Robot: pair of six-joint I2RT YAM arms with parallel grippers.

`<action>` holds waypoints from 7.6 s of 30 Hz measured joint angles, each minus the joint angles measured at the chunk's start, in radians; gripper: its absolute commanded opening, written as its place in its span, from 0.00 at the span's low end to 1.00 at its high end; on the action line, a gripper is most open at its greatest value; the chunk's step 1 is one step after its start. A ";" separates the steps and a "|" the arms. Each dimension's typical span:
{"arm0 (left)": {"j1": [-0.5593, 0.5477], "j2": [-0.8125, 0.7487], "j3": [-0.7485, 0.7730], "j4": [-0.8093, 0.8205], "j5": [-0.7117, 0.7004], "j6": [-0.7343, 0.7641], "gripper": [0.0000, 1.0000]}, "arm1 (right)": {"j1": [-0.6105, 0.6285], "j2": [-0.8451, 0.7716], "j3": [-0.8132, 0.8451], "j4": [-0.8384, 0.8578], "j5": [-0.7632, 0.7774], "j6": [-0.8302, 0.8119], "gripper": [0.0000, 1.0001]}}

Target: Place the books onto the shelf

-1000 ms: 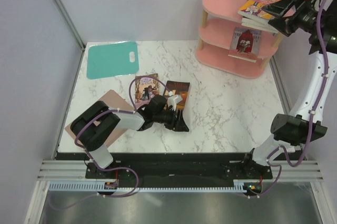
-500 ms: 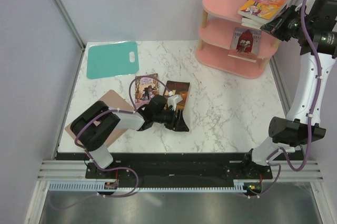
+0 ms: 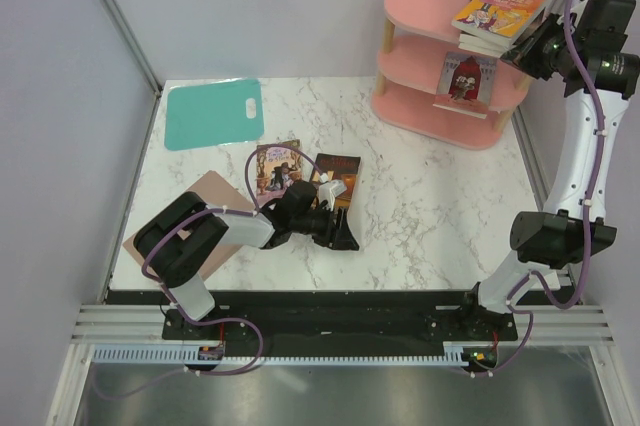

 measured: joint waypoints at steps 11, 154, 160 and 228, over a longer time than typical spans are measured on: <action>0.000 0.000 0.000 0.000 0.000 0.000 0.61 | 0.000 -0.001 0.000 0.041 0.006 0.023 0.03; 0.280 0.009 0.435 -0.727 -0.352 0.119 0.70 | 0.581 -0.296 -1.445 0.834 0.018 0.249 0.98; 0.284 0.085 0.463 -0.718 -0.319 0.119 0.70 | 0.597 -0.153 -1.526 1.068 -0.029 0.357 0.98; 0.445 0.118 0.141 0.150 0.306 -0.234 0.19 | 0.673 -0.114 -1.627 1.629 -0.051 0.629 0.25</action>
